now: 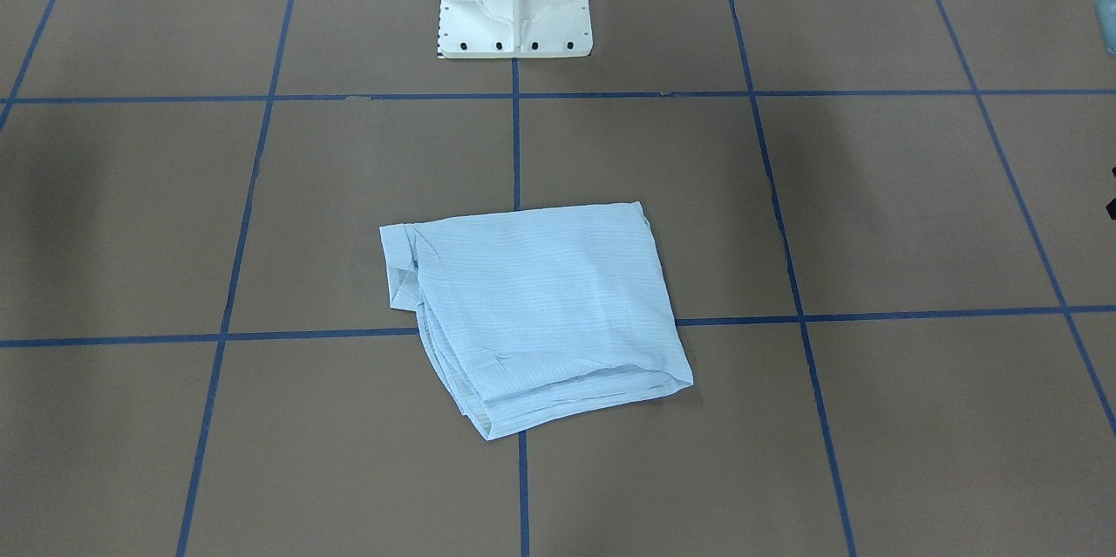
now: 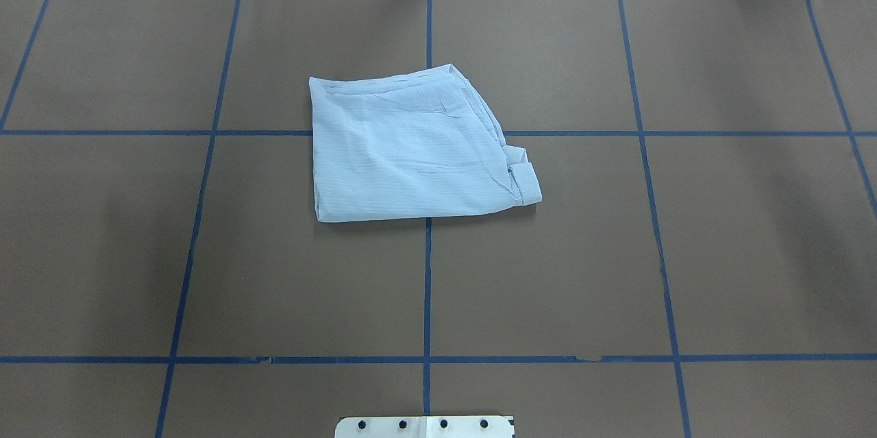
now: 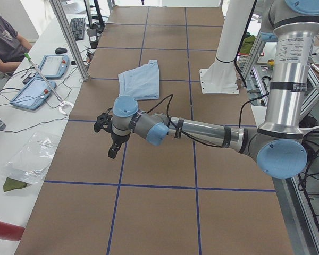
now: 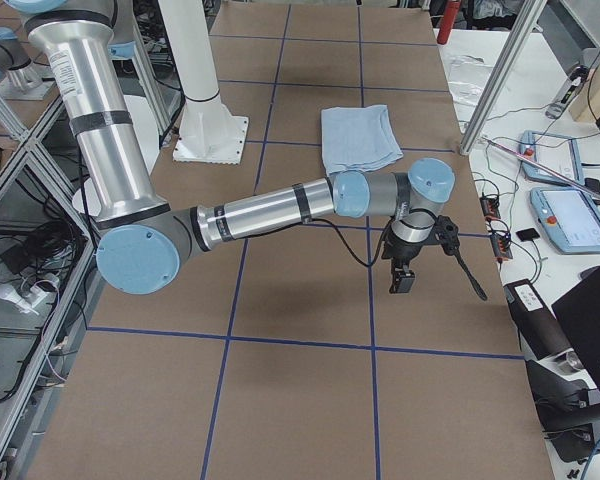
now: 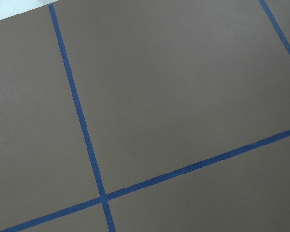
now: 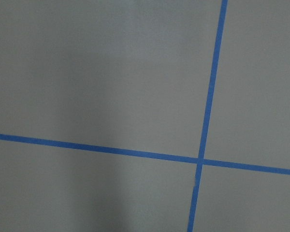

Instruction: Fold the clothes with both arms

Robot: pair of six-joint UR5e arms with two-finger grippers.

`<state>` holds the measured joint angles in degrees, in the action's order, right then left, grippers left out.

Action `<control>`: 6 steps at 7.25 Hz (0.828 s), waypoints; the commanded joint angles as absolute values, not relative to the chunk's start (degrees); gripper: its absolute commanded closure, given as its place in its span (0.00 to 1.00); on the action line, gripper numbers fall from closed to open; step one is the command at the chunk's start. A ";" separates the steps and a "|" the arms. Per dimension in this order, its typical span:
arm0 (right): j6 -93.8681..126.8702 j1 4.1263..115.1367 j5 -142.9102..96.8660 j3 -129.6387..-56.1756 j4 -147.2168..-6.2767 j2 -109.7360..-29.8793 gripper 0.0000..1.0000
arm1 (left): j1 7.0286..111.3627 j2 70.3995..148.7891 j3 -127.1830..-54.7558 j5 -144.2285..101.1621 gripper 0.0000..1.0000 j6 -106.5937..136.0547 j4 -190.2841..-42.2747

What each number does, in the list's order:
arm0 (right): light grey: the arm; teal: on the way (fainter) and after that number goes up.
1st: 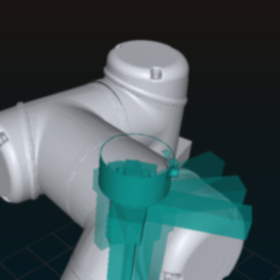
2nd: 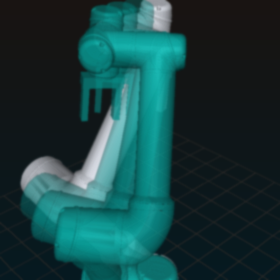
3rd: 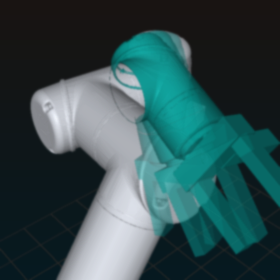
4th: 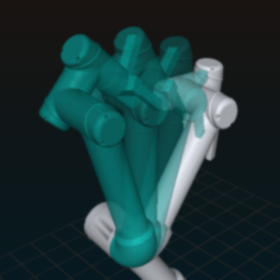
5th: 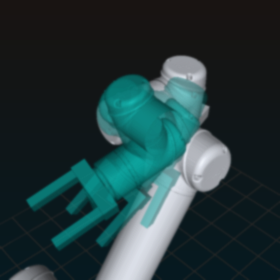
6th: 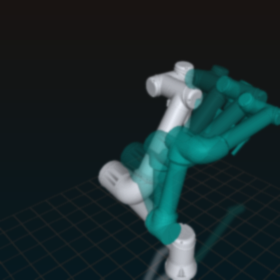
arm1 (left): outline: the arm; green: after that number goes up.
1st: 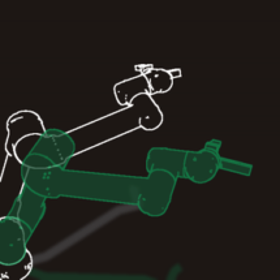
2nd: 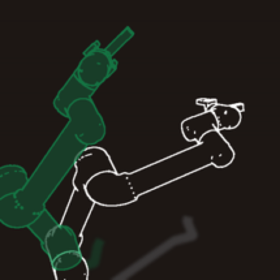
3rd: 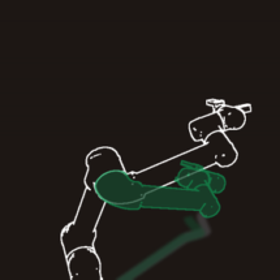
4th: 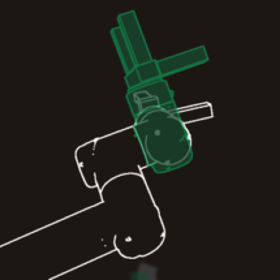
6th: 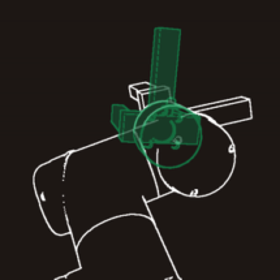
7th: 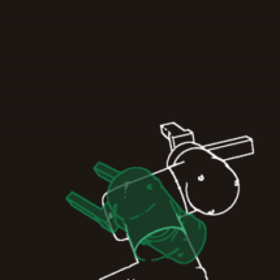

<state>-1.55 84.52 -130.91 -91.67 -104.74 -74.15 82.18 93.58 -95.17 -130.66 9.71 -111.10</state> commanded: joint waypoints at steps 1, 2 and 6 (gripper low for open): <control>-1.85 82.54 -130.61 -93.95 -101.89 -76.20 0.00 | 82.09 92.30 -97.19 -132.26 0.00 10.63 -110.75; -1.50 81.14 -130.52 -94.04 -102.21 -76.46 0.00 | 81.74 89.41 -99.12 -134.02 0.00 10.90 -111.09; -1.32 79.80 -130.96 -96.05 -102.30 -75.77 0.00 | 81.39 91.58 -98.53 -132.36 0.00 10.81 -111.97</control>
<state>-1.43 79.87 -131.25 -94.58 -101.96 -76.31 81.42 90.97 -98.77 -132.60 10.79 -111.91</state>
